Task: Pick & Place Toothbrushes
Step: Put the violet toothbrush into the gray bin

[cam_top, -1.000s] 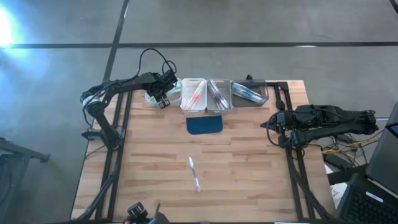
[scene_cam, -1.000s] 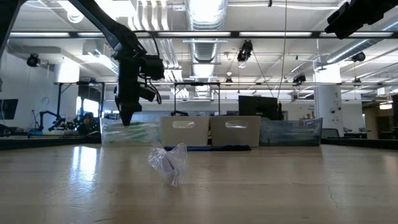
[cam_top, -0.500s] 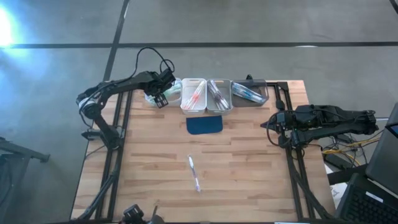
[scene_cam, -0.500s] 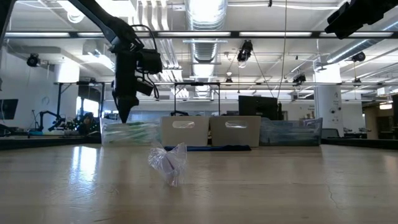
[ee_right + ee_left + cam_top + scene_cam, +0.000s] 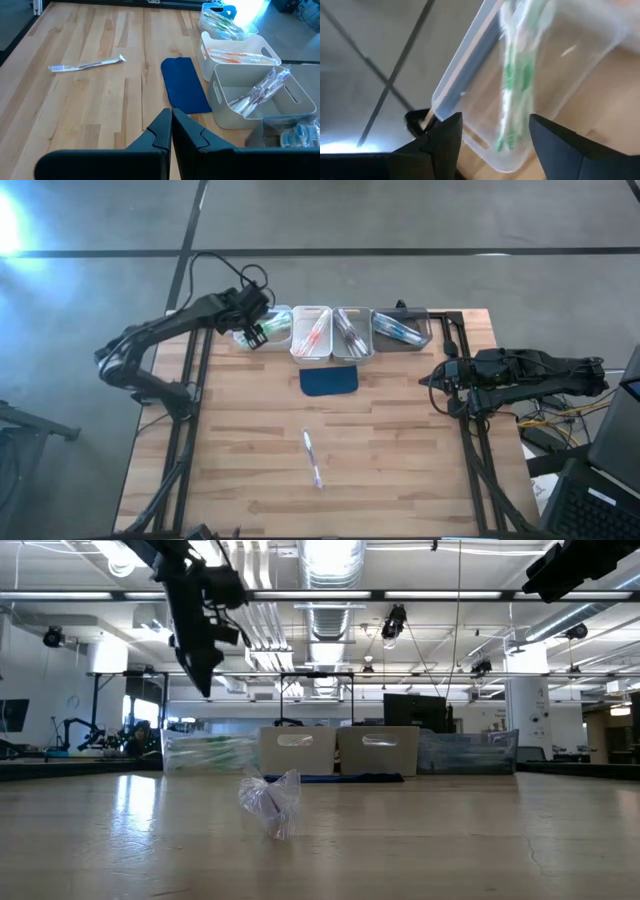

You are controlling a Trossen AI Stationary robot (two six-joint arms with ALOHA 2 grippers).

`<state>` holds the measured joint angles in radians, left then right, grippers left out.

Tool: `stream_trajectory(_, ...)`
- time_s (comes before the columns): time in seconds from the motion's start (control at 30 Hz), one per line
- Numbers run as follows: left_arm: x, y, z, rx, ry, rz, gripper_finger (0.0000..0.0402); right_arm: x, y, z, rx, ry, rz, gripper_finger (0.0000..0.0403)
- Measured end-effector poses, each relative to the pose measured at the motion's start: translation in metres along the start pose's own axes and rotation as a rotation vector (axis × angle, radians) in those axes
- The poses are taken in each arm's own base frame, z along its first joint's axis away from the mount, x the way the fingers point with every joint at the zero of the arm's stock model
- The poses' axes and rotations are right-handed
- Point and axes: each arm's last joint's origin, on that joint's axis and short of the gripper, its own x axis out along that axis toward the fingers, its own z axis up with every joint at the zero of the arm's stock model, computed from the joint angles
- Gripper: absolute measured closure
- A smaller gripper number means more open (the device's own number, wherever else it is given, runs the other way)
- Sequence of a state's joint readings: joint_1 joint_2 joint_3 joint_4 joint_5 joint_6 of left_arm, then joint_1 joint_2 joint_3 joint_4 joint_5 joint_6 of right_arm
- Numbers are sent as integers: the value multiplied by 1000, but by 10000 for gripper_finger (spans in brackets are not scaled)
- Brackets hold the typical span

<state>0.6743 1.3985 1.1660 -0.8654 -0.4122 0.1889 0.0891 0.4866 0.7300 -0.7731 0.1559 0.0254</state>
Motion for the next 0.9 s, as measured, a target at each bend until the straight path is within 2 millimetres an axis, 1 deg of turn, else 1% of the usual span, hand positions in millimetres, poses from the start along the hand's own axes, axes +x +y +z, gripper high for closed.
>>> stream_trajectory(0.1,-17,-2,-2,-18,-69,-54,168,0,0,0,0,0,0,394)
stream_trajectory(0.2,-32,-9,-2,3,-144,-149,168,0,0,0,0,0,0,394)
stream_trajectory(0.27,-41,-16,-1,41,-207,-231,168,0,0,0,0,0,0,394)
stream_trajectory(0.37,-51,-32,2,136,-281,-369,168,0,0,0,0,0,0,394)
stream_trajectory(0.5,-66,-63,6,375,-402,-470,168,0,0,0,0,0,0,394)
stream_trajectory(0.63,-82,-99,4,675,-516,-502,168,0,0,0,0,0,0,394)
stream_trajectory(0.7,-90,-118,3,795,-576,-518,168,0,0,0,0,0,0,394)
stream_trajectory(0.8,-101,-147,0,889,-641,-557,168,0,0,0,0,0,0,394)
stream_trajectory(0.9,-106,-176,-4,962,-675,-596,168,0,0,0,0,0,0,394)
